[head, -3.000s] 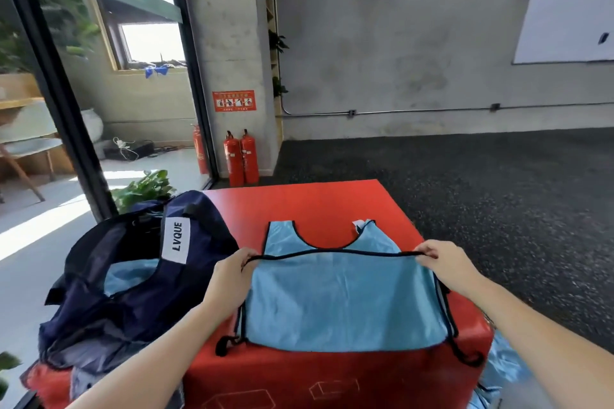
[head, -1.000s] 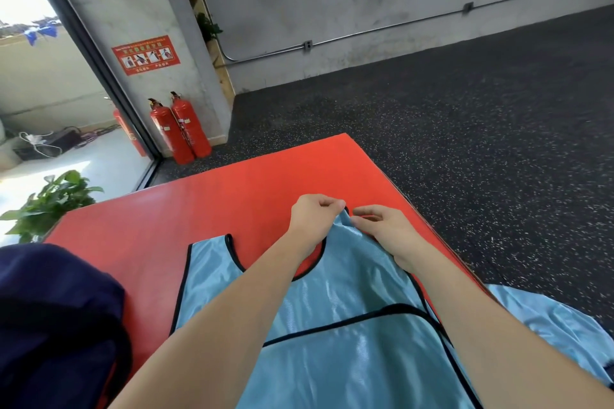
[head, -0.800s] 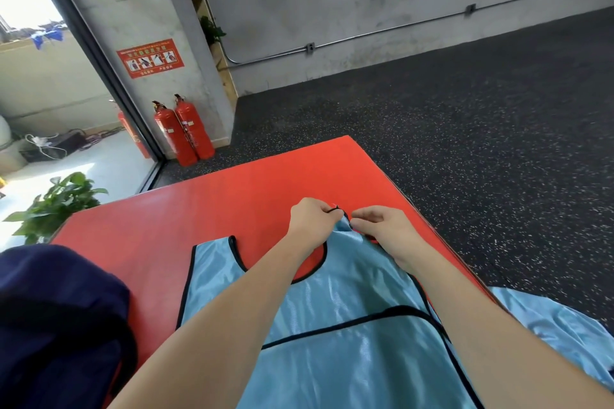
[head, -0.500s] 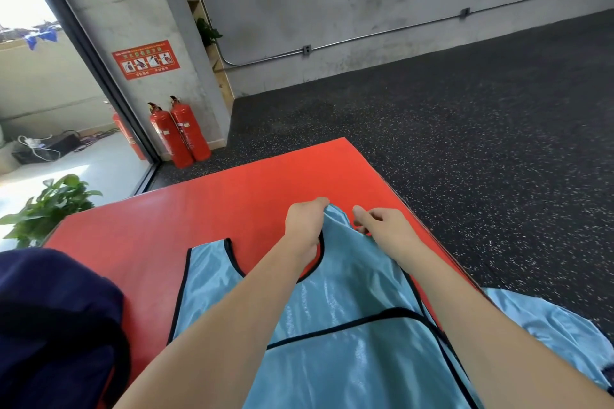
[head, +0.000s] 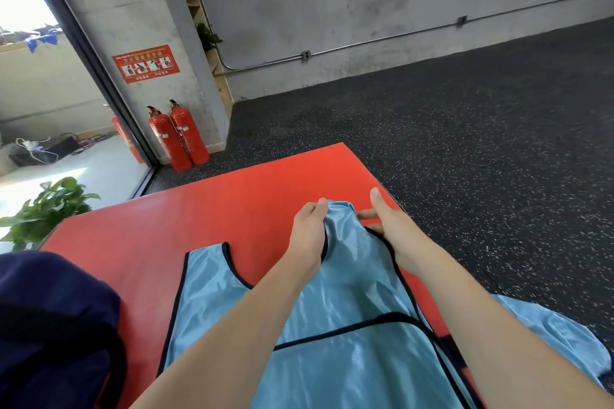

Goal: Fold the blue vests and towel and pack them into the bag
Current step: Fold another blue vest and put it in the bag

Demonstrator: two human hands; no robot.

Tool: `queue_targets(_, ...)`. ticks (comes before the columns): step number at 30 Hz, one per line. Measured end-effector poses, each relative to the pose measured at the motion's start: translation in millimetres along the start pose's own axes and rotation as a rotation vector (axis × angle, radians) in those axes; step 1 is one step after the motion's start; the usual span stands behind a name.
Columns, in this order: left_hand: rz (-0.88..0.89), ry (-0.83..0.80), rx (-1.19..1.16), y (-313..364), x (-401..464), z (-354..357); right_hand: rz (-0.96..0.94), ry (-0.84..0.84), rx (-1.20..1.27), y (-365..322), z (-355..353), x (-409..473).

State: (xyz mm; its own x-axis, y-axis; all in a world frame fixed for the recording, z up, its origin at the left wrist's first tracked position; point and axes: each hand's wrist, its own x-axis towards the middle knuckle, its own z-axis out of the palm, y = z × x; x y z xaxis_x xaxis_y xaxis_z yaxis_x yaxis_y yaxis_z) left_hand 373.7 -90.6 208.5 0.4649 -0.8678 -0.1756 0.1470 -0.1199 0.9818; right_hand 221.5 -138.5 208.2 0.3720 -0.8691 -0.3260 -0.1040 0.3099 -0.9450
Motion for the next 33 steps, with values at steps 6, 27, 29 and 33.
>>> queue_targets(6,0.192,0.048,0.197,-2,-7,-3,-0.104,0.066,0.272,-4,0,4)
queue_targets(27,0.008,0.046,-0.300,-8,8,-3,-0.346,0.170,0.306,0,-11,4)
queue_targets(29,0.023,0.037,-0.294,-10,11,-1,-0.383,0.186,0.277,1,-11,4)
queue_targets(33,0.075,0.048,-0.189,-19,24,-1,-0.420,0.225,0.184,3,-12,4)
